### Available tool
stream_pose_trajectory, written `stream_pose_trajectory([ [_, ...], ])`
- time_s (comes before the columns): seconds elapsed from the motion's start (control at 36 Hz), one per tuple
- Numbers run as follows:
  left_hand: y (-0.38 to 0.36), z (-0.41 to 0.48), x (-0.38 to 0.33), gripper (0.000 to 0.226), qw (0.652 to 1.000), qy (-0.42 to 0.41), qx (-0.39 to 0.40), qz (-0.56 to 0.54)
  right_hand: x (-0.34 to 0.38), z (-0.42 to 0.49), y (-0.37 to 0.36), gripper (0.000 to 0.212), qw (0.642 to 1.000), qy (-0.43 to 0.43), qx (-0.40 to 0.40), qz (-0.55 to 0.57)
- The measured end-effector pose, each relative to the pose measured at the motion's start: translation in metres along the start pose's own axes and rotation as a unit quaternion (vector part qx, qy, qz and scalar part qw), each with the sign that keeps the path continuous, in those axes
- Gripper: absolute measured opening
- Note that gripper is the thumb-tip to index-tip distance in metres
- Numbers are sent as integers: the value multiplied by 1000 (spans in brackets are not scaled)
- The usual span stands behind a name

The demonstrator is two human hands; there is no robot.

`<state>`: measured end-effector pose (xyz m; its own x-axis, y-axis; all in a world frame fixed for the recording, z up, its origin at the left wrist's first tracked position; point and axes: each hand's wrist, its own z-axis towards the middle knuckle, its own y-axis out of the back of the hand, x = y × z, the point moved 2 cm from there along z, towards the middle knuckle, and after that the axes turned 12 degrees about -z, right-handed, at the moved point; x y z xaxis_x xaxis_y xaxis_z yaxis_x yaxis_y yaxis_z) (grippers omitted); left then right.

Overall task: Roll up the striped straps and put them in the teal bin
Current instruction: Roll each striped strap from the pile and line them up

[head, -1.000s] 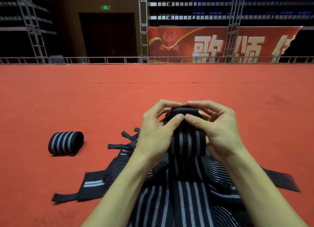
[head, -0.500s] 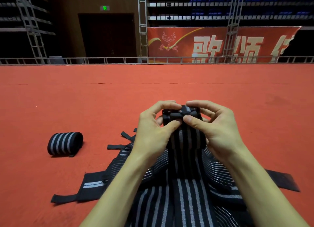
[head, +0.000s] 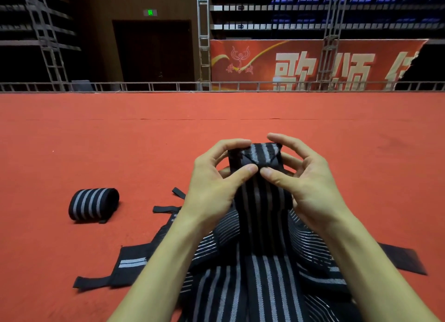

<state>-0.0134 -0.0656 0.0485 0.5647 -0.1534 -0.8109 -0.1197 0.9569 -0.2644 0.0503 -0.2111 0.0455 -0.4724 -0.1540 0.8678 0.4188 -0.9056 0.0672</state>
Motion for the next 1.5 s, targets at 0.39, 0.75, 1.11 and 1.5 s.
stream_pose_trajectory([
  [0.39, 4, 3, 1, 41, 994, -93, 11, 62, 3, -1, -2, 49, 996, 46, 24, -70],
  [0.75, 0, 0, 1, 47, 977, -165, 1, 137, 4, -2, -3, 49, 998, -3, 59, -36],
  [1.11, 0, 3, 7, 46, 984, -156, 21, 81, 4, 0, -6, 32, 998, 49, 26, -18],
  [1.5, -3, 2, 6, 22, 1000, 13, -8, -15, 8, -2, -10, 35, 995, 75, 49, -36],
])
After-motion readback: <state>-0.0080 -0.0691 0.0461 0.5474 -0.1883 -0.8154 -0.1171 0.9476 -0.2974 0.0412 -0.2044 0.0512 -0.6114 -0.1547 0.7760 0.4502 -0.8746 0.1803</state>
